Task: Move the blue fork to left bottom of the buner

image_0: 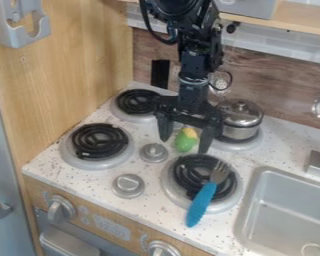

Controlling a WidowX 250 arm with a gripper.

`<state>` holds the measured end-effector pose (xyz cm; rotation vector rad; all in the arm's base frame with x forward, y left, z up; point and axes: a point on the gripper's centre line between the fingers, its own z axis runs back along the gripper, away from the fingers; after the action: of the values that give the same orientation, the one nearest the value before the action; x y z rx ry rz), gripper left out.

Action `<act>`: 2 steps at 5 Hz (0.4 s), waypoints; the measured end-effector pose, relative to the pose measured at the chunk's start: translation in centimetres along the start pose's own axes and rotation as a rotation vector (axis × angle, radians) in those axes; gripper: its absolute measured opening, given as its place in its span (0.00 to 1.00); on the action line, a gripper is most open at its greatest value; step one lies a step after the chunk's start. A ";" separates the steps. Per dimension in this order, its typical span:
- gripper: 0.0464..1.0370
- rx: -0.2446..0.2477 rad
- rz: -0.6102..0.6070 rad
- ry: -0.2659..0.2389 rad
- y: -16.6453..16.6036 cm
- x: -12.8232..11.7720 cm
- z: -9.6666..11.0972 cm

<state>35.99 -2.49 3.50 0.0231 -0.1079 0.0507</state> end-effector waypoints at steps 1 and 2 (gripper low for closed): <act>0.96 0.005 0.000 0.041 -0.1 -0.7 -1.4; 0.96 0.010 -0.006 0.069 -0.8 -1.1 -2.7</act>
<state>35.21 -3.26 0.66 0.0319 -0.0388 0.0456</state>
